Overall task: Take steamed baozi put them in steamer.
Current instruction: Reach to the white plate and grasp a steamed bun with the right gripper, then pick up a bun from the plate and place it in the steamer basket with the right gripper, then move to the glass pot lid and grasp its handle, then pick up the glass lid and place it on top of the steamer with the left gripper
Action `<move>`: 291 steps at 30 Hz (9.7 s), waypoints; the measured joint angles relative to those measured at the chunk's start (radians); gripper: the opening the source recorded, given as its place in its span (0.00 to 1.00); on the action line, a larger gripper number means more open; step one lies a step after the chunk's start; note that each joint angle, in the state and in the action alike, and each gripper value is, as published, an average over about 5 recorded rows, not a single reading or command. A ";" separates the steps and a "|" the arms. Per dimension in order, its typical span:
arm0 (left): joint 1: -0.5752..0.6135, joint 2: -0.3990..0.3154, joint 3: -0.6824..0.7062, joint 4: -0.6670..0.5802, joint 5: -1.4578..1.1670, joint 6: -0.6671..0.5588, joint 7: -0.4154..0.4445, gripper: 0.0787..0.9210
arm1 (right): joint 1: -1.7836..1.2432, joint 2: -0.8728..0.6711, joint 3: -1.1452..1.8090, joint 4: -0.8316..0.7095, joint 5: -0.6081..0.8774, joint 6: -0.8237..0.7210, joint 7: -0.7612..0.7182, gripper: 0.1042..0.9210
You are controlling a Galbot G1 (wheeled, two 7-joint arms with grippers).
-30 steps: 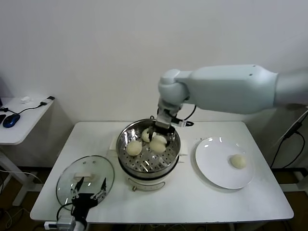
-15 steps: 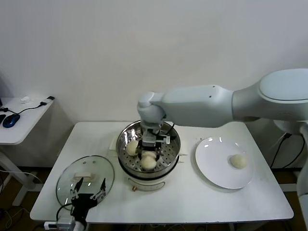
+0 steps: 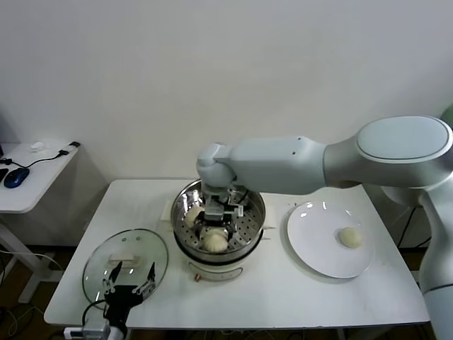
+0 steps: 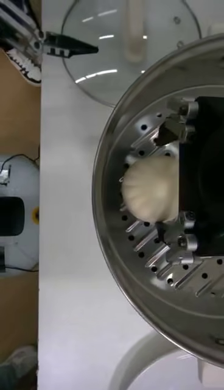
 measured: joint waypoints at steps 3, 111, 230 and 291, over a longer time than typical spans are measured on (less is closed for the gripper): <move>0.001 -0.001 0.003 -0.002 0.001 -0.001 0.000 0.88 | 0.024 -0.016 0.006 -0.004 0.027 0.009 -0.017 0.88; -0.006 -0.012 0.014 -0.010 0.019 0.005 0.007 0.88 | 0.278 -0.274 -0.212 0.120 0.803 -0.849 0.194 0.67; -0.185 0.166 -0.017 0.535 1.354 -0.212 -0.466 0.88 | -2.139 -0.288 2.018 0.397 0.262 -0.314 1.228 0.88; -0.257 0.369 -0.107 0.274 1.086 -0.086 -0.190 0.07 | -2.170 -0.273 2.029 0.414 0.215 -0.336 1.257 0.88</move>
